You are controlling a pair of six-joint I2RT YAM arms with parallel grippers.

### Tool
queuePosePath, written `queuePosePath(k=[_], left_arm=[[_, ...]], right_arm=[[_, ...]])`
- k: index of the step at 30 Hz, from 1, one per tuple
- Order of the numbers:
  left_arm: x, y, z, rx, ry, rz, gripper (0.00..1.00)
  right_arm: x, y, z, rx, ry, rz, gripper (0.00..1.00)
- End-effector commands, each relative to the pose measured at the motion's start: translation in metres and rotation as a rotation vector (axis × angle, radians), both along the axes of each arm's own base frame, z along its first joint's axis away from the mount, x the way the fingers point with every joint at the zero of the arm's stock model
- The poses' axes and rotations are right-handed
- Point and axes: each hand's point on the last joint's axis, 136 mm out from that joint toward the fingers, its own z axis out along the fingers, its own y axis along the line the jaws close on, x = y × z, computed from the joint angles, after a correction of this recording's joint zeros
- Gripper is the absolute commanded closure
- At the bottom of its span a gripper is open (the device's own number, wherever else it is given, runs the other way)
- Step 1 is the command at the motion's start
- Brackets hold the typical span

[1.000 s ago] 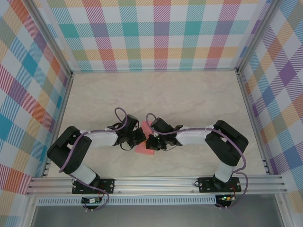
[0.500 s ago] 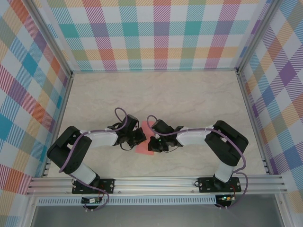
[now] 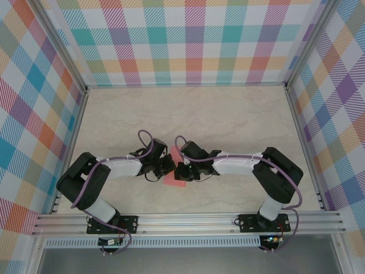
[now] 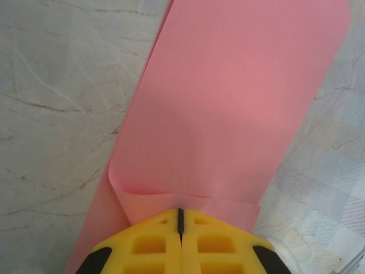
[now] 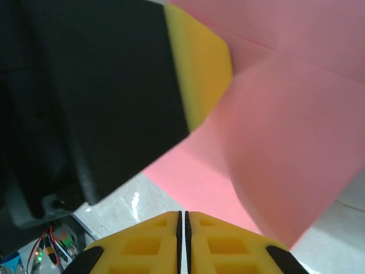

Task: Fold a paper plane with a square sheet of paper (pick it up from the middle)
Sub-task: Fold the triangle a second time at the center of the table.

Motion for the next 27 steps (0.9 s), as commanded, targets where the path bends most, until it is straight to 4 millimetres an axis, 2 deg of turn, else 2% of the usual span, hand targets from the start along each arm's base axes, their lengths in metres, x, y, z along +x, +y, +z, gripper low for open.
queuePosePath(k=[1, 6, 11, 27], left_arm=[[-0.020, 0.018, -0.027, 0.077, 0.086, -0.006, 1.00], [-0.021, 0.018, -0.028, 0.078, 0.087, -0.007, 1.00], [-0.021, 0.018, -0.027, 0.078, 0.085, -0.007, 1.00], [-0.022, 0.022, -0.031, 0.094, 0.091, 0.003, 1.00]], right_arm=[[0.003, 0.001, -0.010, -0.033, 0.015, -0.024, 0.87], [-0.001, -0.002, -0.026, -0.065, 0.063, -0.026, 0.88], [-0.011, -0.016, -0.045, -0.103, 0.107, -0.039, 0.88], [-0.029, -0.025, -0.045, -0.053, 0.160, -0.047, 0.85]])
